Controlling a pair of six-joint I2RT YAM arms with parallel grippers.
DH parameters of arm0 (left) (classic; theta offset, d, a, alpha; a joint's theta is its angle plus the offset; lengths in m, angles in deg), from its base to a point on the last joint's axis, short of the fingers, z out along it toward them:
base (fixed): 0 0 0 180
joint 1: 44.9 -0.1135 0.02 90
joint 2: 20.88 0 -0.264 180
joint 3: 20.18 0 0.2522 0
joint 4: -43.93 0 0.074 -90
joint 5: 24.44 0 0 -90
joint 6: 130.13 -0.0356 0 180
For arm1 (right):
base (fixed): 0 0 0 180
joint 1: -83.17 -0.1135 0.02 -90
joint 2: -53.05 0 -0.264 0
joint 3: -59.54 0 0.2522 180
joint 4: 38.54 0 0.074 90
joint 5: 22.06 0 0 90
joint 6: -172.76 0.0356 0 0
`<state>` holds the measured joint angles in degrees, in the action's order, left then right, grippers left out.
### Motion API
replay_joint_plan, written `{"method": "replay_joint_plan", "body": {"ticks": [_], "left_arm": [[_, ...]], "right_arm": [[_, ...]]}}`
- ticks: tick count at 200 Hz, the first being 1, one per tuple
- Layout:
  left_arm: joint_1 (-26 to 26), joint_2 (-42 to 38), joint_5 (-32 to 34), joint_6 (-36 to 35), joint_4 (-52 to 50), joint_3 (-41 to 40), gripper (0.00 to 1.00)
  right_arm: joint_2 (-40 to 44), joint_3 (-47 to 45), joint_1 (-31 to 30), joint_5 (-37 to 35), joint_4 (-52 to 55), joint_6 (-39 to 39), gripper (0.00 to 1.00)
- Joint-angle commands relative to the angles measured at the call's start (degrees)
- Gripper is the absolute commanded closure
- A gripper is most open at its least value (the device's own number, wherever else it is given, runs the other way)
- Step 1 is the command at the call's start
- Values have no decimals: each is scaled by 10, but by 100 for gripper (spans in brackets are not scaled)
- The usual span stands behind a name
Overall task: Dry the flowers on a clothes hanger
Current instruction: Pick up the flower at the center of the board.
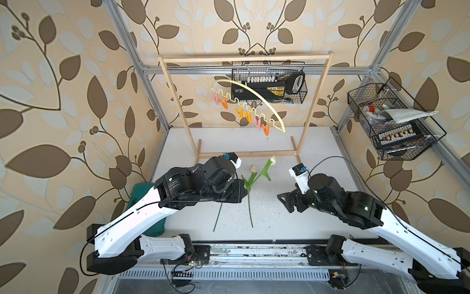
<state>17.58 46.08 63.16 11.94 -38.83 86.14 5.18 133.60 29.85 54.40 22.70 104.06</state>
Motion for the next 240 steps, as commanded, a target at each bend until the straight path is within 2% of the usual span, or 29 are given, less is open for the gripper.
{"method": "replay_joint_plan", "body": {"ticks": [1, 28, 43, 60, 76, 101, 149, 240], "left_arm": [[-18, 12, -75, 21, -75, 17, 100], [-72, 9, -162, 18, -88, 17, 100], [-104, 10, -206, 15, -96, 21, 100], [-118, 15, -230, 13, -106, 32, 100], [-120, 23, -241, 13, -115, 41, 100], [-122, 31, -261, 12, -117, 32, 100], [-129, 35, -271, 11, -125, 37, 100], [-136, 28, -280, 11, -123, 34, 100]], "right_arm": [[39, -1, -3, -33, -53, -61, 2], [41, -22, -3, 131, -136, -136, 2], [15, -19, -6, 205, -144, -165, 13], [-13, -25, -18, 243, -164, -178, 21], [-37, -28, -41, 224, -175, -196, 30], [-73, -17, -58, 203, -183, -219, 52], [-114, -7, -64, 204, -225, -233, 53], [-164, 24, -77, 201, -232, -258, 59]]}}
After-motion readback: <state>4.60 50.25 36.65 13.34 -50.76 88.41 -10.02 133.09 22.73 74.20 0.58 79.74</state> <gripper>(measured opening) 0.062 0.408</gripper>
